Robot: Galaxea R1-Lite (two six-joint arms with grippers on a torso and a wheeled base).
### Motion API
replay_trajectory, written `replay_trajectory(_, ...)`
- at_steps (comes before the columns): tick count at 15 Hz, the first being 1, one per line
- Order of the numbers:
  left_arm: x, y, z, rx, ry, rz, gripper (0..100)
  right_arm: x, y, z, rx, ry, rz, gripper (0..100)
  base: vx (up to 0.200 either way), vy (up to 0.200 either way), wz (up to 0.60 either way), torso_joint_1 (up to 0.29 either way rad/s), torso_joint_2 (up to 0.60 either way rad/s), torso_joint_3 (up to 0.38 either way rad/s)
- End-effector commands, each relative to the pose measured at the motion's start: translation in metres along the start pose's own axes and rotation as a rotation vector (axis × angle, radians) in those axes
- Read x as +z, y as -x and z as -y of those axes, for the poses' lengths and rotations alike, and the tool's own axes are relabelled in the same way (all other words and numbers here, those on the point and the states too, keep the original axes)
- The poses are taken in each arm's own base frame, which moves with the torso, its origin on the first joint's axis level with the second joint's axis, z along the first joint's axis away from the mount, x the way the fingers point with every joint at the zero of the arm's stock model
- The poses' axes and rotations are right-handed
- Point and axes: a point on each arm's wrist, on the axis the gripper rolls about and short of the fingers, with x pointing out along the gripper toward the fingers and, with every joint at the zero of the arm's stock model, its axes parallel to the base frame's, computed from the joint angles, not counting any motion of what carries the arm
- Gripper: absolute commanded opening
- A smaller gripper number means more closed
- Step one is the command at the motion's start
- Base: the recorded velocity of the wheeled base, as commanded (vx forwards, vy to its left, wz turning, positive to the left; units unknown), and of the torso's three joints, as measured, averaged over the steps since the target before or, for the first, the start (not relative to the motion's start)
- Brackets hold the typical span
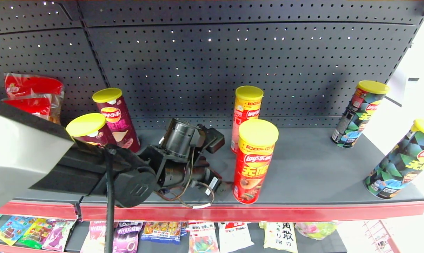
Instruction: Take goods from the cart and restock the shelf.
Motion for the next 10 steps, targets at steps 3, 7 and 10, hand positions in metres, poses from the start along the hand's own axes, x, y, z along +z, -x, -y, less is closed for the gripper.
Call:
replay_trajectory(3, 0.0013, -0.0021, 0.0032, -0.005, -0.006, 0.003, 100, 0.0000, 0.0000, 0.0000, 0.001, 0.000, 0.000, 100, 0.000, 0.000, 0.00, 0.000, 0.00, 0.000)
replay_trajectory(7, 0.0013, -0.0021, 0.0032, -0.005, -0.006, 0.003, 100, 0.0000, 0.0000, 0.0000, 0.001, 0.001, 0.000, 100, 0.000, 0.000, 0.00, 0.000, 0.00, 0.000)
replay_trajectory(10, 0.0008, -0.0021, 0.0027, -0.002, -0.005, 0.001, 100, 0.0000, 0.0000, 0.0000, 0.001, 0.000, 0.000, 100, 0.000, 0.000, 0.00, 0.000, 0.00, 0.000)
